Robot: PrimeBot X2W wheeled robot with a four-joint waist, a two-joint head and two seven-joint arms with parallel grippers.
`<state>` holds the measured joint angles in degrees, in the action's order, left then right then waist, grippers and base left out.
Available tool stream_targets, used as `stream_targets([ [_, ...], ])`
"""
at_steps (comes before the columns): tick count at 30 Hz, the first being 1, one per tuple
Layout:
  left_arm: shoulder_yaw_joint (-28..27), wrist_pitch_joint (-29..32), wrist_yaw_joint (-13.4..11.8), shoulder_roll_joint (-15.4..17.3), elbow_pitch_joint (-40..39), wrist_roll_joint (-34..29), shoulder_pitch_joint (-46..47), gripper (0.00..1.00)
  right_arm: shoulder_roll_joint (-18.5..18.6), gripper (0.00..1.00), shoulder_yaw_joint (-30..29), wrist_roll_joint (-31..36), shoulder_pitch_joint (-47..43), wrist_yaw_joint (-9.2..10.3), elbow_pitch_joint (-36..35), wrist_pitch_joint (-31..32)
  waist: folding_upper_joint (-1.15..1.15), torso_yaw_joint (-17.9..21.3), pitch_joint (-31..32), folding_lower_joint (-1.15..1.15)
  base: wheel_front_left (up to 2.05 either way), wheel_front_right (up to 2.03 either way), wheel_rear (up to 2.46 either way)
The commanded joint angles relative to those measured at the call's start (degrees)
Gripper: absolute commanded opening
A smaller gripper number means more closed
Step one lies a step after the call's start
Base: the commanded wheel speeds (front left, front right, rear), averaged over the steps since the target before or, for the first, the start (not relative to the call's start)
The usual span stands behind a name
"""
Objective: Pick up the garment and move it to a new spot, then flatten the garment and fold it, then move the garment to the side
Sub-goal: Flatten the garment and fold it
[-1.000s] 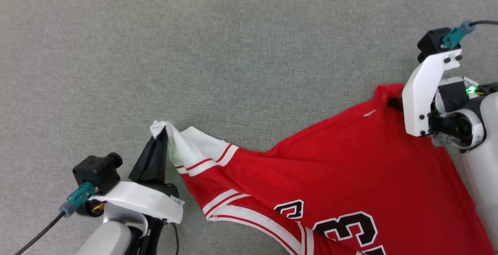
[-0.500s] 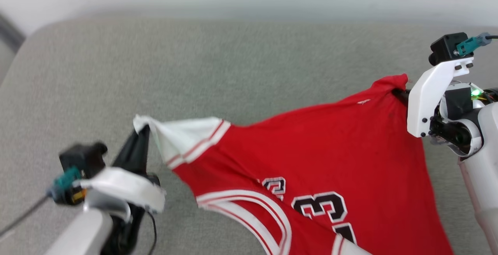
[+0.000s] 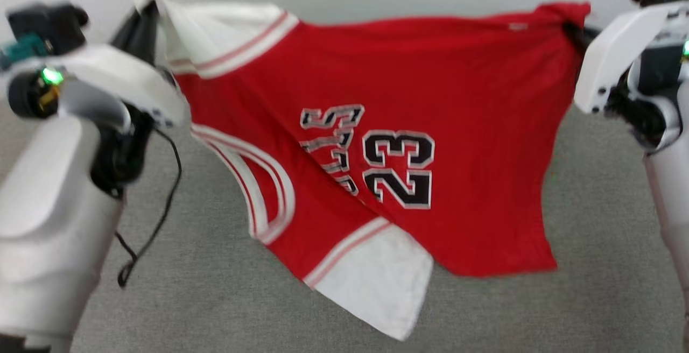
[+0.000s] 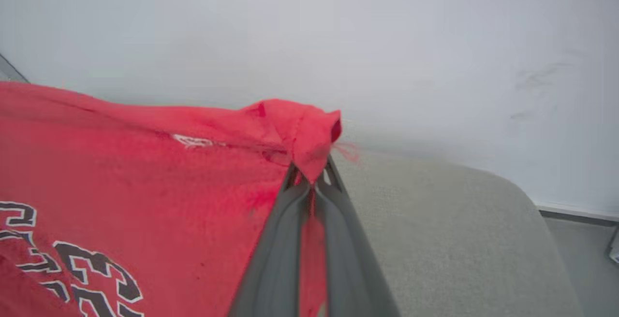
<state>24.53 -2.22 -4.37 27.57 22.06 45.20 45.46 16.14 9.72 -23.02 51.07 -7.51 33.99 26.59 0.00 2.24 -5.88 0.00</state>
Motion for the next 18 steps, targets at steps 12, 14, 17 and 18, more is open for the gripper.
stream_targets([
  [12,-1.17,-1.02,4.23,1.22,12.71,-5.43,34.10,0.00,-0.59,0.00,-3.16,6.78,22.98,0.04,0.20,-8.54,0.00,1.47,-17.49,0.00,0.00,0.00,0.00],
  [14,-1.06,-1.79,4.81,1.61,14.21,-6.61,39.12,0.00,-0.68,0.00,-3.66,7.21,26.38,0.04,0.45,-9.40,0.00,1.51,-19.76,0.00,0.00,0.00,0.00],
  [17,-1.49,-2.07,5.63,1.39,15.68,-7.14,46.30,0.00,0.18,0.00,-4.57,8.14,31.64,0.04,0.30,-9.76,0.00,0.99,-23.53,0.00,0.00,0.00,0.00],
  [18,-1.57,-2.34,5.87,1.23,16.09,-7.26,48.42,0.00,0.53,0.00,-4.56,8.69,33.27,0.04,0.09,-9.93,0.00,0.74,-24.87,0.00,0.00,0.00,0.00],
])
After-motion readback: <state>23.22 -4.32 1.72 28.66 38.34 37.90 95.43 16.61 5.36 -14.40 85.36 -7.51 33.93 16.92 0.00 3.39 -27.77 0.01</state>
